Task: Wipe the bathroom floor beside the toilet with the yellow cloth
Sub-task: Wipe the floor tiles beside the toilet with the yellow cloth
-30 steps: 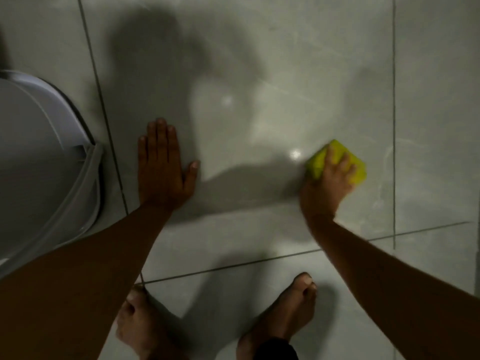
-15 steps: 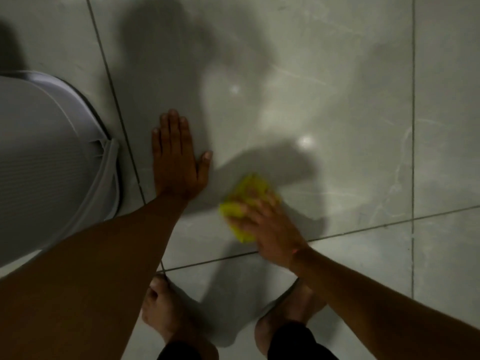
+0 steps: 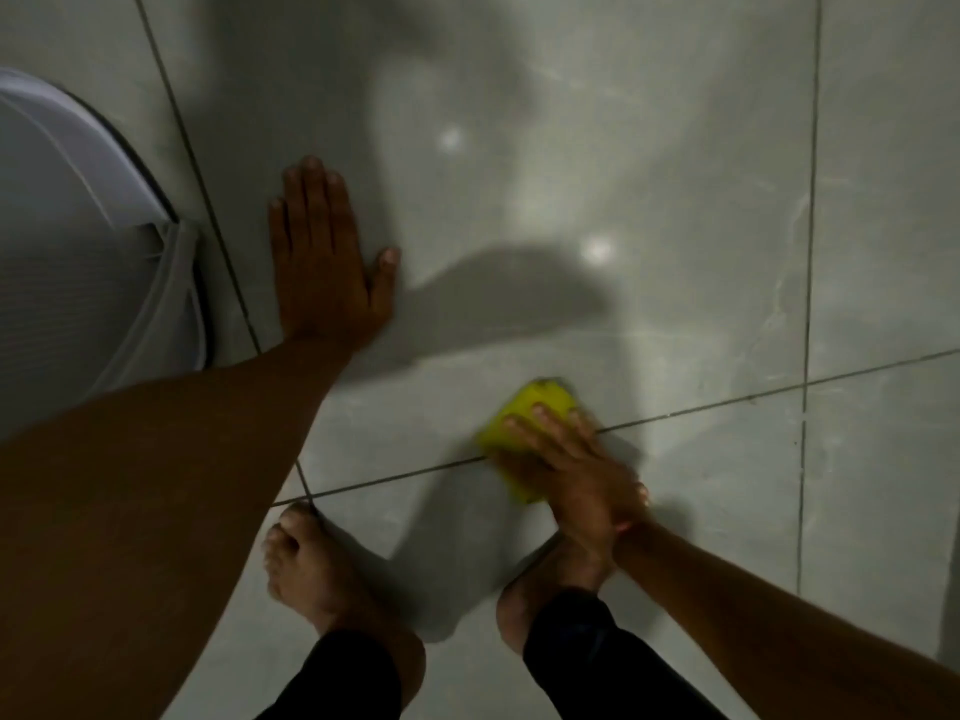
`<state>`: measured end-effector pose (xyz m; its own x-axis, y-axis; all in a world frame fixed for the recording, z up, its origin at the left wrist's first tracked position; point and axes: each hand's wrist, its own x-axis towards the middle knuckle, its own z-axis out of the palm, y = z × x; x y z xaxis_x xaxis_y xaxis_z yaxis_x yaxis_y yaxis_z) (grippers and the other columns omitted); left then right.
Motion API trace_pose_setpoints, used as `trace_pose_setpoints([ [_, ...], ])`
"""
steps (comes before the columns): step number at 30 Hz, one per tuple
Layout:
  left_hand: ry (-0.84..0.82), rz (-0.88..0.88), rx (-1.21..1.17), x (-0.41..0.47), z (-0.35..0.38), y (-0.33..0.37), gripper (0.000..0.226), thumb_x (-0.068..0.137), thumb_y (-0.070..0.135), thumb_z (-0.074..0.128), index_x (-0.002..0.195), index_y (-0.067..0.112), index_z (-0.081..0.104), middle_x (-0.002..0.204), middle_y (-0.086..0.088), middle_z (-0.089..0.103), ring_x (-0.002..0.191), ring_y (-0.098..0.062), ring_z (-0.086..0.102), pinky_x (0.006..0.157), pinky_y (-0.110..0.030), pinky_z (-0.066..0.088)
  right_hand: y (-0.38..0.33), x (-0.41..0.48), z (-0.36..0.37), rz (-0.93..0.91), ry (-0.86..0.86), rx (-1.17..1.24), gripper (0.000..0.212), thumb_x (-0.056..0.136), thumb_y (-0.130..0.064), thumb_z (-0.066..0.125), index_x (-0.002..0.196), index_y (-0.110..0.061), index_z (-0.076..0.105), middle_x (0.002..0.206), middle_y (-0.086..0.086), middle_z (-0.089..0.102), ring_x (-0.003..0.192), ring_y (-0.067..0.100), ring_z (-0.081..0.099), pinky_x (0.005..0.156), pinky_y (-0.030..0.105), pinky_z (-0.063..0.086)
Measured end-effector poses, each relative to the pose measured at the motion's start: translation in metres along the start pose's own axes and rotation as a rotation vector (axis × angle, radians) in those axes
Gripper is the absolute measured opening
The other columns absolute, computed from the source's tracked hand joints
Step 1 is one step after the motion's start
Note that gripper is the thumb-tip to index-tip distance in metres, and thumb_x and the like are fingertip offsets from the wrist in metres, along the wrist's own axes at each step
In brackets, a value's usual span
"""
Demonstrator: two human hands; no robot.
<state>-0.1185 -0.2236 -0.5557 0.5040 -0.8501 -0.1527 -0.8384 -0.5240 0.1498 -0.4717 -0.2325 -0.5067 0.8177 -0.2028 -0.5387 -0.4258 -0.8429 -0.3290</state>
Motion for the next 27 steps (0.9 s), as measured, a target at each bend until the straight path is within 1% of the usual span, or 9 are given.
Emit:
trace_pose_setpoints([
  [5, 0.020, 0.022, 0.025, 0.003, 0.007, -0.004, 0.082, 0.100, 0.055, 0.025, 0.161, 0.003, 0.008, 0.169, -0.025, 0.010, 0.158, -0.043, 0.008, 0.130, -0.054, 0.004, 0.007, 0.040, -0.024, 0.724, 0.299, 0.279, 0.093, 0.070, -0.024, 0.052, 0.152, -0.037, 0.011, 0.165, 0.007, 0.006, 0.150, 0.036, -0.006, 0.119, 0.060, 0.003],
  [10, 0.026, 0.018, 0.006, 0.006, 0.003, -0.004, 0.082, 0.101, 0.055, 0.024, 0.161, 0.000, 0.009, 0.169, -0.026, 0.009, 0.158, -0.044, 0.007, 0.129, -0.053, 0.002, 0.004, -0.007, -0.005, 0.006, 0.103, -0.030, 0.086, 0.077, -0.013, 0.061, 0.149, -0.041, 0.024, 0.162, -0.004, 0.018, 0.151, 0.030, 0.006, 0.120, 0.052, 0.011],
  [13, 0.028, 0.005, -0.005, 0.004, 0.005, -0.003, 0.082, 0.101, 0.056, 0.023, 0.161, 0.002, 0.008, 0.169, -0.026, 0.008, 0.158, -0.044, 0.007, 0.129, -0.052, 0.002, 0.053, -0.034, -0.009, 0.418, 0.155, 0.116, 0.102, 0.070, -0.013, 0.068, 0.151, -0.042, 0.013, 0.164, -0.002, 0.008, 0.150, 0.028, -0.003, 0.119, 0.056, 0.015],
  [16, 0.044, 0.009, -0.001, 0.004, 0.010, -0.006, 0.082, 0.101, 0.056, 0.025, 0.161, 0.005, 0.006, 0.170, -0.024, 0.008, 0.158, -0.042, 0.006, 0.129, -0.050, 0.000, 0.067, 0.023, -0.034, 0.864, 0.378, 0.339, 0.093, 0.074, -0.010, 0.057, 0.153, -0.035, 0.015, 0.165, 0.007, 0.006, 0.150, 0.038, -0.003, 0.116, 0.067, 0.009],
  [18, 0.053, 0.016, 0.001, 0.006, 0.011, -0.008, 0.081, 0.101, 0.056, 0.027, 0.162, 0.006, 0.005, 0.170, -0.023, 0.007, 0.158, -0.041, 0.005, 0.129, -0.047, -0.004, 0.064, 0.051, -0.044, 0.691, 0.389, 0.226, 0.089, 0.072, -0.018, 0.050, 0.153, -0.035, 0.016, 0.164, 0.008, 0.008, 0.150, 0.039, -0.005, 0.117, 0.063, 0.002],
  [21, 0.060, 0.010, -0.001, 0.006, 0.008, -0.004, 0.081, 0.101, 0.055, 0.026, 0.162, 0.005, 0.005, 0.170, -0.023, 0.007, 0.159, -0.041, 0.004, 0.129, -0.045, -0.007, 0.097, 0.029, -0.045, 0.039, 0.176, -0.084, 0.090, 0.069, -0.022, 0.049, 0.151, -0.042, 0.016, 0.164, 0.001, 0.011, 0.151, 0.033, -0.001, 0.121, 0.057, 0.008],
  [22, 0.061, 0.003, 0.005, 0.004, 0.007, -0.002, 0.081, 0.101, 0.055, 0.026, 0.162, 0.004, 0.005, 0.170, -0.023, 0.007, 0.159, -0.040, 0.004, 0.129, -0.045, -0.007, 0.120, 0.019, -0.053, -0.022, 0.135, -0.113, 0.089, 0.071, -0.019, 0.049, 0.150, -0.042, 0.019, 0.164, 0.002, 0.014, 0.151, 0.032, 0.001, 0.120, 0.058, 0.013],
  [24, 0.063, -0.004, 0.013, 0.001, 0.007, -0.002, 0.082, 0.100, 0.055, 0.024, 0.162, 0.004, 0.005, 0.170, -0.023, 0.007, 0.159, -0.040, 0.003, 0.130, -0.045, -0.007, 0.157, 0.028, -0.074, 0.209, 0.225, -0.021, 0.087, 0.075, -0.012, 0.053, 0.150, -0.039, 0.020, 0.163, 0.009, 0.019, 0.150, 0.035, 0.004, 0.116, 0.062, 0.020],
  [27, 0.063, -0.004, 0.025, -0.002, 0.010, -0.003, 0.083, 0.100, 0.055, 0.025, 0.162, 0.004, 0.006, 0.170, -0.022, 0.007, 0.159, -0.038, 0.002, 0.130, -0.046, -0.005, 0.154, 0.092, -0.110, 0.875, 0.460, 0.261, 0.078, 0.082, -0.022, 0.055, 0.151, -0.032, 0.022, 0.163, 0.012, 0.015, 0.149, 0.042, 0.007, 0.116, 0.065, 0.013],
])
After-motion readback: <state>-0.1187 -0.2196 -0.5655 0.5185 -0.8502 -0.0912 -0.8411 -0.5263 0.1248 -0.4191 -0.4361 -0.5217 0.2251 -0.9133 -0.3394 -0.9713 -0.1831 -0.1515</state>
